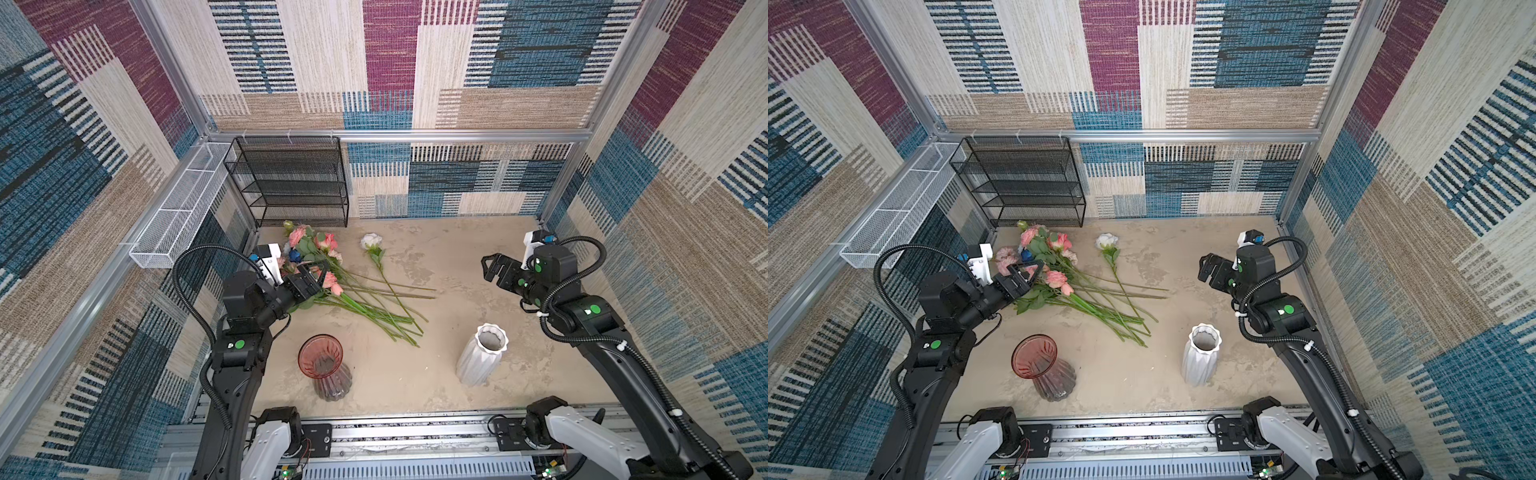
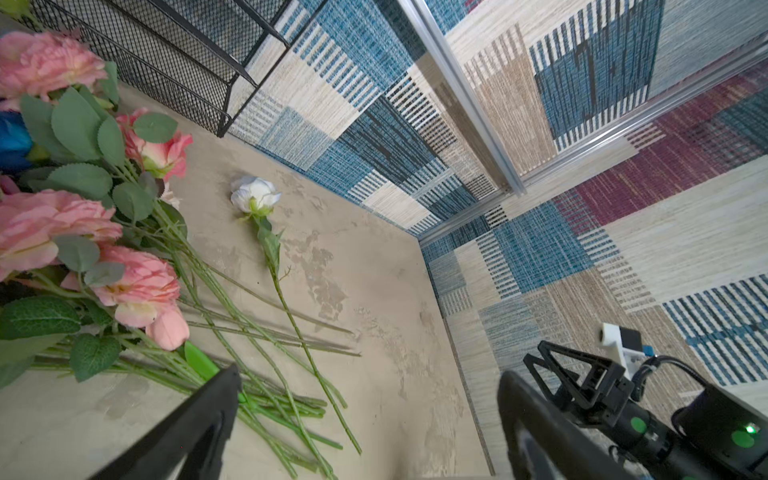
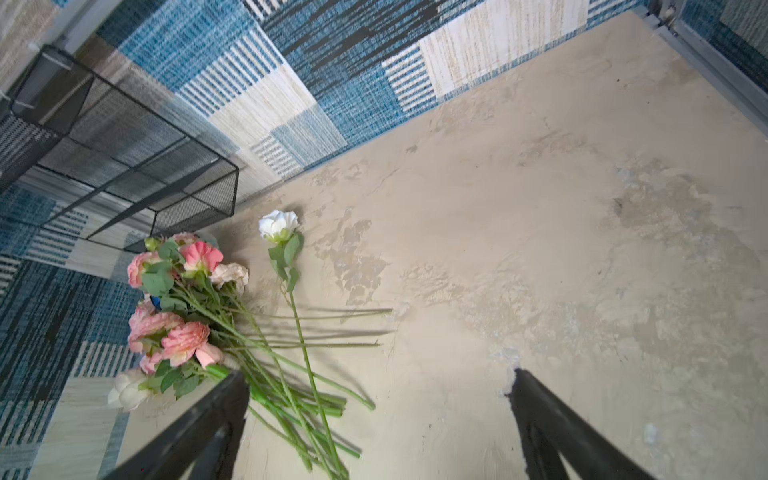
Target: Arrange the flowers into the vase
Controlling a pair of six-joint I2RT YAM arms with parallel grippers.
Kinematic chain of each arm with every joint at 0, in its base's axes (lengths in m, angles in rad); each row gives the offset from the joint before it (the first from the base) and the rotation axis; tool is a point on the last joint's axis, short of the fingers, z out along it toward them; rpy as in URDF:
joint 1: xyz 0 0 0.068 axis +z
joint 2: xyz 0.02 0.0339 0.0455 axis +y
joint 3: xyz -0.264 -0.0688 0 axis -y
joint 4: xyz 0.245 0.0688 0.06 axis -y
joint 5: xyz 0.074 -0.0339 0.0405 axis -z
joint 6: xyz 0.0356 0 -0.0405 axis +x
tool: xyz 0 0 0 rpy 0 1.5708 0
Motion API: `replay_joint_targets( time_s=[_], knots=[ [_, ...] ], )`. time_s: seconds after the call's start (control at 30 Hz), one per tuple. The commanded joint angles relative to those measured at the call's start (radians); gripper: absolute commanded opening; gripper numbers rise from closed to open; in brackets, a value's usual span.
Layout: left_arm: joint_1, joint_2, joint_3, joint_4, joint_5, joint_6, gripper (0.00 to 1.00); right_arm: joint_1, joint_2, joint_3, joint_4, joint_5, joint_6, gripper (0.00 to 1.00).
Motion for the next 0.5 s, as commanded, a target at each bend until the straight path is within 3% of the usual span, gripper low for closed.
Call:
replay_joint_targets(
  time_s=[0.0, 0.3, 0.47],
  knots=[
    [-0.011, -0.013, -0.008, -0.044, 0.034, 0.068, 0.98, 0.06, 0.016, 0.063, -0.184, 0.008, 0.016, 1.0],
    [-0.019, 0.018, -0.037, -0.018, 0.083, 0.066, 0.97, 0.225, 0.066, 0.186, -0.48, 0.098, 0.078, 1.0],
    [-0.019, 0.031, -0.039, -0.009, 0.105, 0.066, 0.96, 0.294, 0.069, 0.181, -0.548, 0.047, 0.121, 1.0]
  ],
)
